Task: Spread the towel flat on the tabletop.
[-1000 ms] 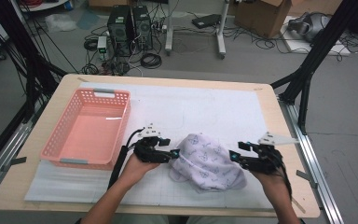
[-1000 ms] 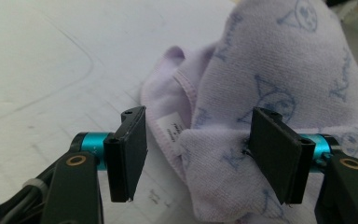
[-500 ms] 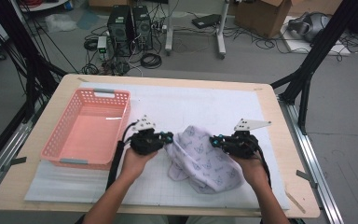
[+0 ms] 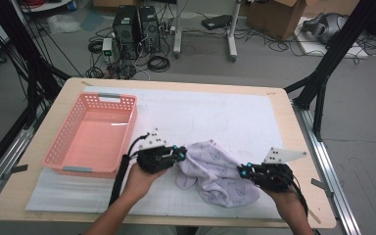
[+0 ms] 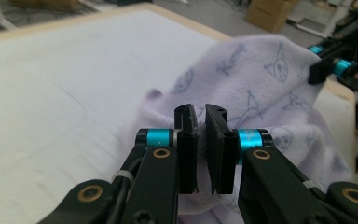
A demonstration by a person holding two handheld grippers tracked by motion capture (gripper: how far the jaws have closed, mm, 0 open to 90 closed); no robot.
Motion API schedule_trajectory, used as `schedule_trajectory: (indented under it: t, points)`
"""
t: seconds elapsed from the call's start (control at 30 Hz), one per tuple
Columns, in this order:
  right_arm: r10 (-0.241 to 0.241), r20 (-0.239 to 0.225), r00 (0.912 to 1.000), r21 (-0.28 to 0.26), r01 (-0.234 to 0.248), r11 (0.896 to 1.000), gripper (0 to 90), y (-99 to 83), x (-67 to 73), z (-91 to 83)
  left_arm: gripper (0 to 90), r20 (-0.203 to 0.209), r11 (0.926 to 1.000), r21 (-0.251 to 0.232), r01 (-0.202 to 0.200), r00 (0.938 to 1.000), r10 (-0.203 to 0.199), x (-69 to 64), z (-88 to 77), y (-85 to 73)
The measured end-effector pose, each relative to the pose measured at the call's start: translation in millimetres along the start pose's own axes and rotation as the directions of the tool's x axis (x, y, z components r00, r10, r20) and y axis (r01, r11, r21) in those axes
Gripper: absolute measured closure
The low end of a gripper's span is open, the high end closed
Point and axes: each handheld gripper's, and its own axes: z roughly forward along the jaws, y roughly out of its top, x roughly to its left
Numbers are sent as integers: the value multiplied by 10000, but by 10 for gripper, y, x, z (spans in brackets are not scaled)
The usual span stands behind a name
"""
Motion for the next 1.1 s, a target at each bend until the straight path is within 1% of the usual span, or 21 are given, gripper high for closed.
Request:
schedule_trajectory:
  t: [0.03,0.07,0.17,0.27,0.33,0.37,0.4,0.47,0.5,0.53,0.57,0.6,0.63,0.67,0.73,0.83,0.87,0.9,0.97,1.07,1.1]
  points:
    - [98,104,9999,295,-101,9995,861,-146,4,-50,806,111,9999,128,-104,9999,102,-48,46,-37]
    - [98,104,9999,295,-101,9995,861,-146,4,-50,806,193,9996,214,-162,9997,158,-88,91,-67]
    - [334,401,9986,703,-362,9969,862,-344,-11,-133,646,266,9995,275,-177,9995,170,-145,167,-113]
    - [441,838,9955,1268,-545,9904,863,-517,-36,-207,468,-123,9999,-117,-123,9998,122,-113,129,-90]
    - [662,1011,9927,1437,-805,9863,855,-619,-78,-297,433,-489,9990,-438,2,9988,-24,-42,61,-60]
    - [662,1011,9927,1437,-805,9863,855,-619,-78,-297,433,-646,9986,-522,109,9978,-142,5,30,-47]
    - [737,970,9925,1237,-855,9886,832,-621,-80,-330,431,-742,9978,-608,256,9968,-301,51,12,-36]
    - [978,928,9909,538,-1031,9932,704,-566,-97,-392,436,-830,9971,-586,488,9951,-536,132,8,-22]
    - [1110,1064,9881,158,-1133,9934,644,-514,-109,-420,440,-861,9973,-499,533,9946,-575,165,22,-17]
    - [1219,1166,9857,-188,-1205,9925,625,-453,-133,-444,444,-863,9973,-383,625,9941,-656,192,45,-16]
    - [1178,1561,9807,-692,-1081,9917,553,-320,-207,-460,448,-829,9974,-222,691,9941,-707,216,69,-17]
    - [1178,1561,9807,-692,-1081,9917,553,-320,-207,-460,448,-766,9974,-91,721,9944,-726,230,91,-22]
    - [1353,1729,9756,-1003,-1193,9878,513,-192,-304,-431,451,-797,9974,-6,725,9942,-723,234,111,-32]
    - [1404,1781,9739,-1051,-1231,9868,505,-133,-353,-398,450,-766,9976,128,678,9948,-667,238,129,-42]
    - [1401,1762,9743,-1082,-1223,9866,497,-77,-402,-350,449,-742,9970,316,707,9949,-682,245,159,-68]
    - [1554,1497,9764,-951,-1423,9853,476,71,-518,-133,439,-637,9951,666,733,9956,-691,259,212,-94]
    - [1582,1248,9795,-629,-1513,9865,460,150,-573,68,436,-569,9939,801,759,9958,-715,262,234,-102]
    - [1582,1248,9795,-629,-1513,9865,460,150,-573,68,436,-501,9924,962,771,9961,-725,262,260,-113]
    - [1566,950,9831,-145,-1560,9877,427,208,-601,282,435,-396,9880,1333,776,9965,-730,250,312,-139]
    - [1423,242,9895,643,-1436,9875,401,261,-577,562,449,-178,9834,1683,684,9976,-663,228,379,-171]
    - [1400,13,9902,890,-1395,9862,389,267,-567,645,476,-55,9817,1809,593,9982,-593,219,402,-180]
